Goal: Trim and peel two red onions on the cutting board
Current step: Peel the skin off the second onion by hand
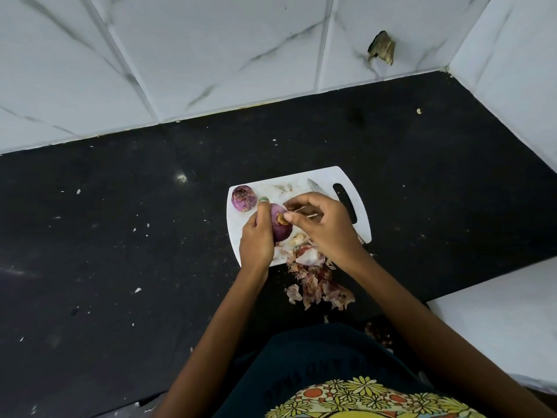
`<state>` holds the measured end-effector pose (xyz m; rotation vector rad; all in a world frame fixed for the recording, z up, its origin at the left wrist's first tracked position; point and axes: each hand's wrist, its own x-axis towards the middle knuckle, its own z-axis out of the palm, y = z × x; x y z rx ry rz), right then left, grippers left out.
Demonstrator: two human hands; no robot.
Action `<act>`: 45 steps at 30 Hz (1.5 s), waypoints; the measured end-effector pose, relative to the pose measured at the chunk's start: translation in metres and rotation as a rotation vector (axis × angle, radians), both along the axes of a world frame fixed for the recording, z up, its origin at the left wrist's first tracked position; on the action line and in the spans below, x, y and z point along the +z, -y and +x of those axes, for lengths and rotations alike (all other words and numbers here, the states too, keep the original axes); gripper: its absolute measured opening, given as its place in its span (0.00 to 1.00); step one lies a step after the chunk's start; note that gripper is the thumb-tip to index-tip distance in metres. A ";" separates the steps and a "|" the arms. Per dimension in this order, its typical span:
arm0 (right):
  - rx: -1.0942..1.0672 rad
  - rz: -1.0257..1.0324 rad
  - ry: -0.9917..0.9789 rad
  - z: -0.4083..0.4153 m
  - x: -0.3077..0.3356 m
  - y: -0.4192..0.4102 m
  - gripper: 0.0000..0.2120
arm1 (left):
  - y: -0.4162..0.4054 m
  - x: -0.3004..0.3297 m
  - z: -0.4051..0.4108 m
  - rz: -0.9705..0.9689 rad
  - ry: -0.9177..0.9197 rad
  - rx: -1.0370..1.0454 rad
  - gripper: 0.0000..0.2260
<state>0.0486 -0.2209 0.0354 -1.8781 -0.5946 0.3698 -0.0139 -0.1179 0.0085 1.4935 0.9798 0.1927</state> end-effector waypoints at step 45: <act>0.015 -0.052 0.307 -0.019 -0.007 -0.012 0.07 | -0.001 -0.003 -0.007 0.082 -0.046 0.096 0.23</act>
